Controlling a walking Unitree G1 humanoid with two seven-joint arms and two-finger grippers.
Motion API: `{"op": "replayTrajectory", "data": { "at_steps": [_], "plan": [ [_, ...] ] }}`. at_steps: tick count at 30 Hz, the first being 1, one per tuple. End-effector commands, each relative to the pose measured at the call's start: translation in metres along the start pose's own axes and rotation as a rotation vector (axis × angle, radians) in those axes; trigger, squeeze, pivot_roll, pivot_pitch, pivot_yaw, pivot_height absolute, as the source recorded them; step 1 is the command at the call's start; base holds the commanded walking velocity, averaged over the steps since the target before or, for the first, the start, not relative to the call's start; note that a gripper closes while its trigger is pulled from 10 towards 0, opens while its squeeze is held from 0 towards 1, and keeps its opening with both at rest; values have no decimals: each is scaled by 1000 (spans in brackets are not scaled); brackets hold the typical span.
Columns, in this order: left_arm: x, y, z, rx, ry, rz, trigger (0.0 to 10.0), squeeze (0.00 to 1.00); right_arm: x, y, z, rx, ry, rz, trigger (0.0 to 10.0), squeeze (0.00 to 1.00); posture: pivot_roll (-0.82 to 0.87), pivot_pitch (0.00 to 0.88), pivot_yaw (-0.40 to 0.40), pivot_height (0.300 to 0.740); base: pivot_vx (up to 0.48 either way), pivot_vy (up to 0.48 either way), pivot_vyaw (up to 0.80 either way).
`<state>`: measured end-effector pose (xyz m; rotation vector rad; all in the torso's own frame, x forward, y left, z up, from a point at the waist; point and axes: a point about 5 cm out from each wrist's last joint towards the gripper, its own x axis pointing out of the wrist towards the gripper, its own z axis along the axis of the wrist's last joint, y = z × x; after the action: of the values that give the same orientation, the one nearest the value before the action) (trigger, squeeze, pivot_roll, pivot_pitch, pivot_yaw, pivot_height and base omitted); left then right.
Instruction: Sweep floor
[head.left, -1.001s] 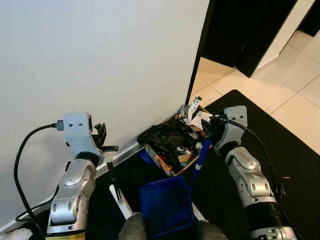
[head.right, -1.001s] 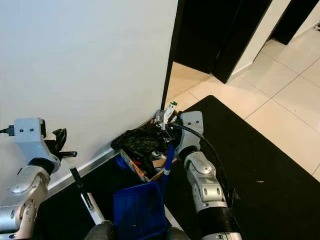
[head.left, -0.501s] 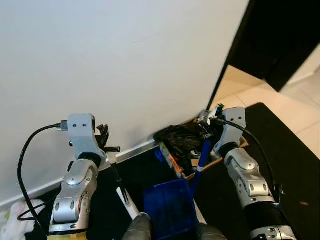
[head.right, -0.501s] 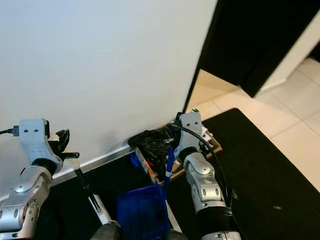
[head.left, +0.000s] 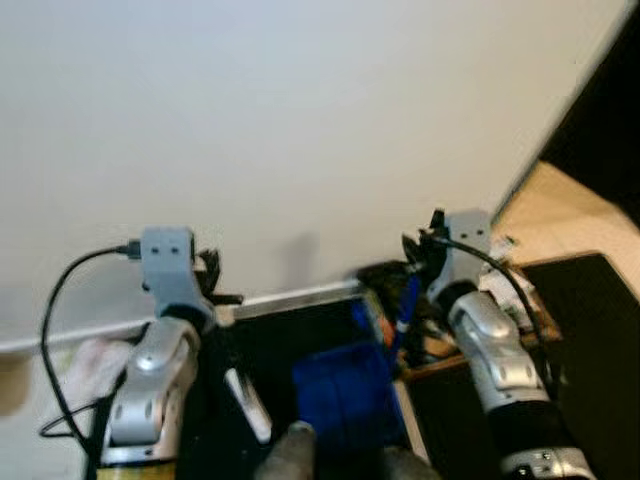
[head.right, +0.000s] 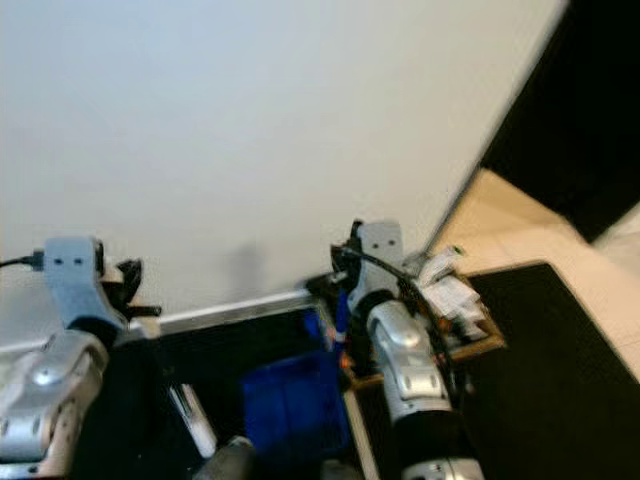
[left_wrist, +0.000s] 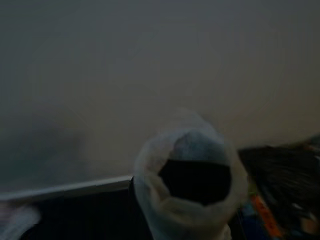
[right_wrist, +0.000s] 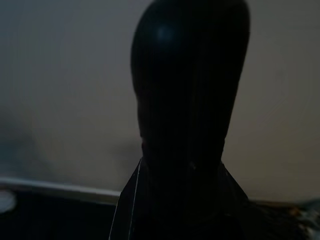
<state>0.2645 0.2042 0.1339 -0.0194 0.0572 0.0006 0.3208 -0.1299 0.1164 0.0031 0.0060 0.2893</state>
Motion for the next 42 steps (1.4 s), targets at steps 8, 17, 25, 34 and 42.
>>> {"op": "replayTrajectory", "data": {
  "at_steps": [8,17,25,34,42],
  "plan": [
    [-2,-2,-6,1,19,0,10000,0,0,1,1,30,-19,-1,10000,0,185,137,-39,740,0,0,800],
    [-2,-3,-8,3,26,-4,10000,0,-1,-1,0,32,-18,-12,10000,0,183,142,-33,740,0,0,800],
    [-1,-3,-9,7,31,-7,10000,0,-2,-3,-1,36,-16,-29,10000,0,179,143,-30,740,0,0,800],
    [1,-4,-10,11,37,-9,10000,0,-2,-8,-4,87,-6,-74,10000,0,178,143,-27,740,0,0,435],
    [1,-4,-11,15,43,-11,10000,0,-3,-14,-6,114,2,-111,10000,0,179,145,-24,740,0,0,-500]
  ]
}}
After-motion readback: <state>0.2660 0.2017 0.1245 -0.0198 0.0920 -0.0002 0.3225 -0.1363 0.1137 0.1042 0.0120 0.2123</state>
